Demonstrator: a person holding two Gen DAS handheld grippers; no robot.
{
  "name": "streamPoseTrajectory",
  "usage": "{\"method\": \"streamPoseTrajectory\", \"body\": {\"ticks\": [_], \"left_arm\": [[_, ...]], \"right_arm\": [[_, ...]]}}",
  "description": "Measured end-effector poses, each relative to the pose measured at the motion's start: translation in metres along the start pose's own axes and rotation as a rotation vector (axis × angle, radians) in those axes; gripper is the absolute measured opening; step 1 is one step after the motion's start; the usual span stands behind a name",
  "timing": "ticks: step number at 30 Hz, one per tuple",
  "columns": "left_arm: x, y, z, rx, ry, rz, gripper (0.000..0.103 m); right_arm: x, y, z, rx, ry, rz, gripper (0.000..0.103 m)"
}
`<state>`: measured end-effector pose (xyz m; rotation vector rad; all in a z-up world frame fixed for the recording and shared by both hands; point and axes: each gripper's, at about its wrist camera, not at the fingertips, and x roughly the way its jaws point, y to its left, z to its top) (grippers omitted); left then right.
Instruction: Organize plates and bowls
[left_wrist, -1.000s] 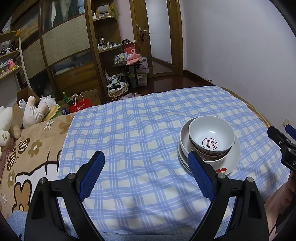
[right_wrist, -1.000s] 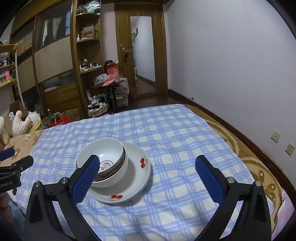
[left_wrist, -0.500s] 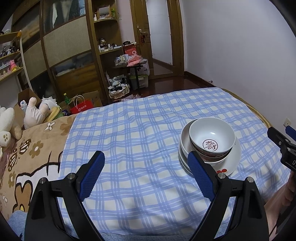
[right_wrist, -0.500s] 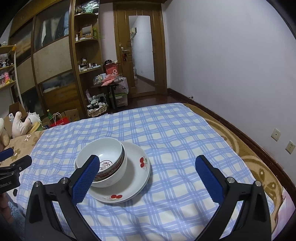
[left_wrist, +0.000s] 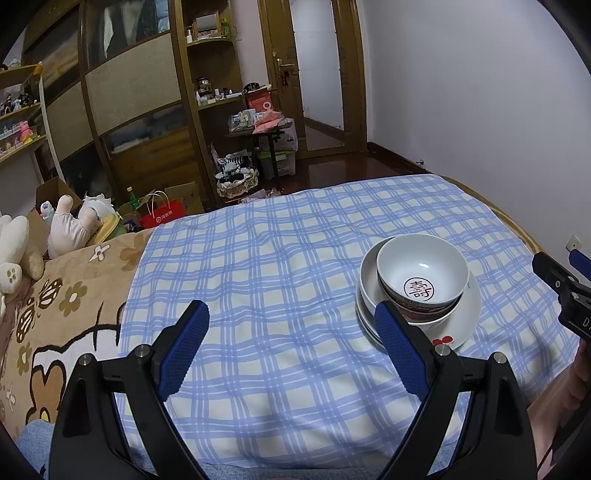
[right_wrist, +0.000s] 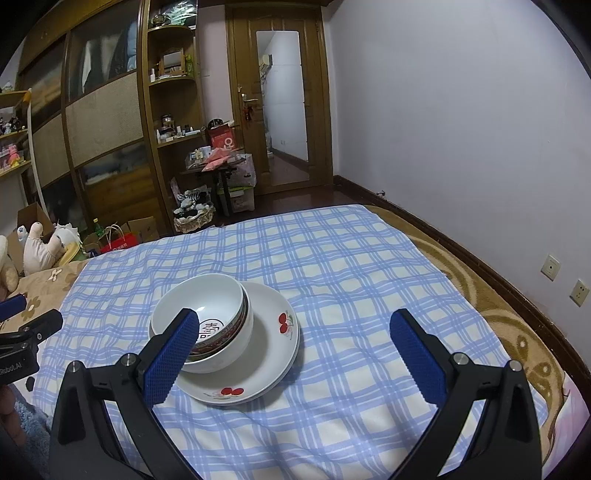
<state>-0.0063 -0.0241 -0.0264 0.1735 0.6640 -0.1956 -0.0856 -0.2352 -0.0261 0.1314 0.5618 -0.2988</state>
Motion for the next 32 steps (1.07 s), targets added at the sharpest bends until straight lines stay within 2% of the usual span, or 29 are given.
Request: {"method": "streamPoseTrajectory", "body": {"ticks": [32], "left_arm": [[0.0012,0.0009,0.0019,0.007,0.011,-0.005,0.09]], "right_arm": [[0.0011,-0.0013,0.0002,0.002,0.004,0.001,0.103]]}}
